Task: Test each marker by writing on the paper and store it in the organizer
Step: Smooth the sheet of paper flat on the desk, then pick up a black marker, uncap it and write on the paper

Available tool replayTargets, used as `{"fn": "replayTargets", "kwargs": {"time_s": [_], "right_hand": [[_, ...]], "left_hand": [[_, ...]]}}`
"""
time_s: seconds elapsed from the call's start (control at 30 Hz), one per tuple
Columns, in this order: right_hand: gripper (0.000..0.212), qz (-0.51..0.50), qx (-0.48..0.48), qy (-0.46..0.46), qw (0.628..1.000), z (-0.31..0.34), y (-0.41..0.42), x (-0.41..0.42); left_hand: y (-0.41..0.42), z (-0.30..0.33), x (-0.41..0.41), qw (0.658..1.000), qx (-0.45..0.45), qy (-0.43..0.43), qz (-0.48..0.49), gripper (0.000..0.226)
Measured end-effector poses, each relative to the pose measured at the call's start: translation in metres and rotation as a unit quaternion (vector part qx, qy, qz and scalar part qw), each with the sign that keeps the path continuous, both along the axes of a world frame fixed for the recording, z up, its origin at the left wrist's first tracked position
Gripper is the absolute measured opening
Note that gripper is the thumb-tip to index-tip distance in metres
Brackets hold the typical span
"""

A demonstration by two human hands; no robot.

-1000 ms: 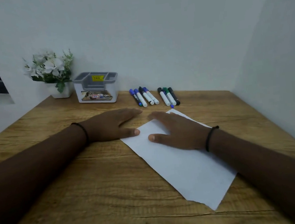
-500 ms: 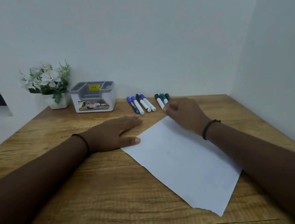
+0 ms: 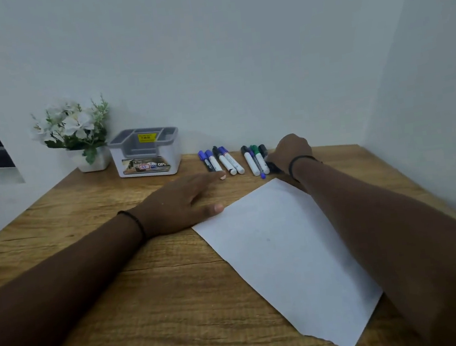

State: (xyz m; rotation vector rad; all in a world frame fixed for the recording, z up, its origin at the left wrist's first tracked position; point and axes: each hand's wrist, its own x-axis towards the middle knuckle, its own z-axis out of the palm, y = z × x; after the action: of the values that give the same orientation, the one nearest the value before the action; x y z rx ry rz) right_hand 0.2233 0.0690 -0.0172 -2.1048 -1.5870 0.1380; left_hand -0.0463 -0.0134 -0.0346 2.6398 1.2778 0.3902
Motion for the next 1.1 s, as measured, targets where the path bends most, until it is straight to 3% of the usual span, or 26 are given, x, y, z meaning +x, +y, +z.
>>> {"fn": "replayTargets", "kwargs": {"time_s": [0.13, 0.2, 0.27, 0.33, 0.4, 0.53, 0.6, 0.67, 0.77, 0.83, 0.9, 1.1], "right_hand": [[0.029, -0.002, -0.007, -0.024, 1.000, 0.004, -0.004, 0.004], [0.035, -0.010, -0.002, -0.020, 1.000, 0.004, -0.010, 0.009], [0.044, -0.025, 0.009, 0.017, 1.000, 0.006, -0.015, 0.015], [0.036, -0.012, 0.034, 0.057, 0.998, 0.014, -0.024, 0.015], [0.017, 0.053, 0.065, 0.082, 0.993, 0.024, -0.031, 0.012], [0.015, 0.260, 0.038, 0.222, 0.939, 0.049, -0.072, -0.011], [0.016, 0.333, -0.009, 0.235, 0.913, 0.057, -0.093, -0.024], [0.017, 0.363, -0.044, 0.236, 0.900, 0.058, -0.107, -0.034], [0.015, 0.351, -0.055, 0.211, 0.911, 0.052, -0.118, -0.043], [0.013, 0.361, -0.048, 0.138, 0.921, 0.047, -0.123, -0.048], [0.017, 0.366, -0.035, 0.044, 0.929, 0.040, -0.124, -0.053], [0.028, 0.342, 0.045, -0.021, 0.938, 0.026, -0.122, -0.061]], "left_hand": [[0.000, -0.001, 0.001, 1.000, 0.021, -0.003, 0.011, 0.072], [-0.002, 0.000, 0.003, 0.998, 0.039, -0.011, 0.039, 0.068], [-0.004, 0.003, 0.003, 0.994, 0.070, -0.020, 0.078, 0.064], [-0.004, 0.006, 0.003, 0.985, 0.129, -0.051, 0.099, 0.060], [0.000, 0.012, 0.004, 0.972, 0.177, -0.110, 0.105, 0.055], [0.002, 0.029, 0.010, 0.951, 0.217, -0.199, 0.092, 0.059], [-0.002, 0.037, 0.013, 0.953, 0.185, -0.229, 0.072, 0.054], [-0.008, 0.040, 0.013, 0.956, 0.133, -0.255, 0.052, 0.033], [-0.015, 0.038, 0.010, 0.962, 0.090, -0.254, 0.035, 0.008], [-0.020, 0.035, 0.010, 0.969, 0.076, -0.236, 0.021, 0.004], [-0.023, 0.033, 0.013, 0.974, 0.083, -0.208, 0.010, 0.005], [-0.020, 0.030, 0.015, 0.983, 0.137, -0.125, -0.006, 0.011]]}}
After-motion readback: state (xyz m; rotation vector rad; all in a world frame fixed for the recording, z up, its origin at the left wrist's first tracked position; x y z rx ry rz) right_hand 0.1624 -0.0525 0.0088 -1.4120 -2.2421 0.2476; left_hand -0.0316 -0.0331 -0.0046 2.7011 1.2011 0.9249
